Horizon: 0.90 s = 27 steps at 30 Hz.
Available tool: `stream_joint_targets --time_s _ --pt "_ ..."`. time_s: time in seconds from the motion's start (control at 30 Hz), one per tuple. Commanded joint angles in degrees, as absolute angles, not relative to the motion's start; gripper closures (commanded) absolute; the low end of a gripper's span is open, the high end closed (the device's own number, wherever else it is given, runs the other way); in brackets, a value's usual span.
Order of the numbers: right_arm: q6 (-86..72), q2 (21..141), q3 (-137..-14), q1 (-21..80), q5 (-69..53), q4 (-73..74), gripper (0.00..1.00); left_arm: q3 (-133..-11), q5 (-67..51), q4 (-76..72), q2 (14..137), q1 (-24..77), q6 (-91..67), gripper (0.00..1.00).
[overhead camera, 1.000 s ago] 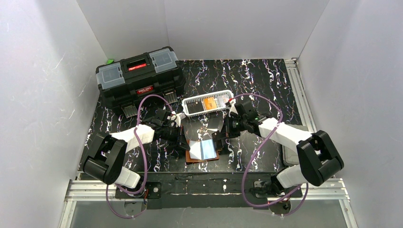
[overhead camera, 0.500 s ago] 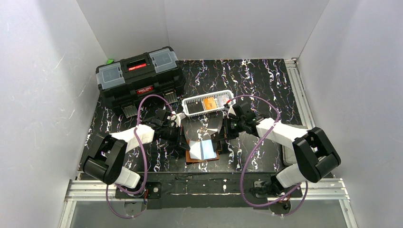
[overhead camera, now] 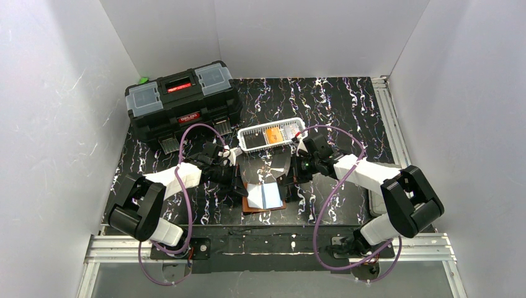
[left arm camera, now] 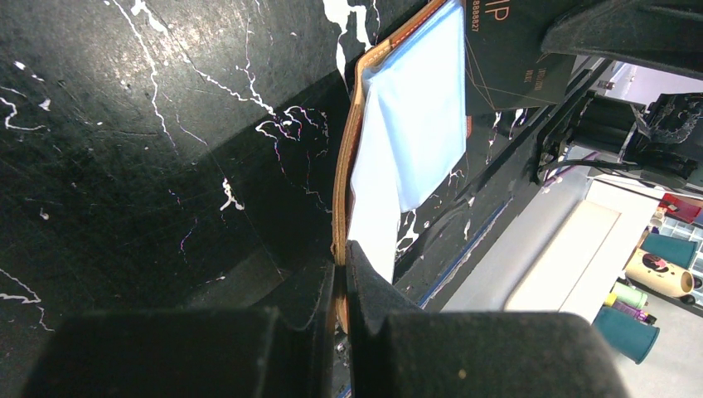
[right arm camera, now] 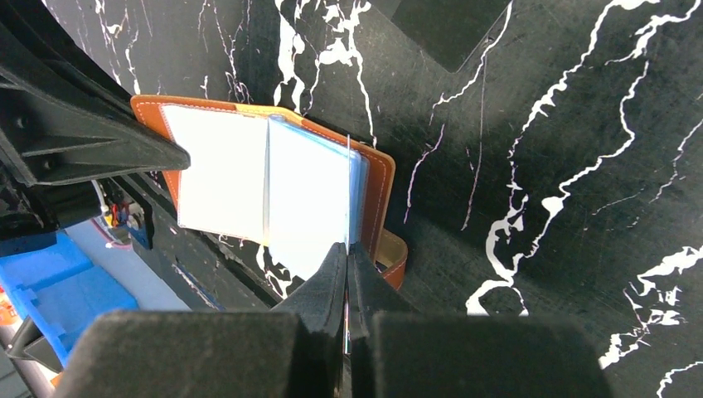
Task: Put the credit cards into the card holder
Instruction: Turn over the card slot in the card holder.
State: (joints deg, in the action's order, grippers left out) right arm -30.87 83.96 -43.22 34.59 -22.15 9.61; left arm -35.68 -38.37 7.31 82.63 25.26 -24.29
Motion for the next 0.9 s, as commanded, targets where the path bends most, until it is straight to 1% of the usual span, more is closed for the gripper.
stream_joint_targets --time_s 0.0,0.53,0.87 --pt "-28.8 82.9 -44.3 34.8 -21.4 10.8 0.99 -35.2 -39.3 7.9 80.6 25.6 -24.3 1.0" --pt "-33.7 83.8 -42.8 34.9 -27.6 5.4 0.99 -35.2 -39.4 7.6 80.6 25.6 -24.4 1.0" --pt "-31.2 82.8 -43.3 34.9 -23.9 8.4 0.99 -35.0 -39.5 7.6 80.3 25.7 -24.5 1.0"
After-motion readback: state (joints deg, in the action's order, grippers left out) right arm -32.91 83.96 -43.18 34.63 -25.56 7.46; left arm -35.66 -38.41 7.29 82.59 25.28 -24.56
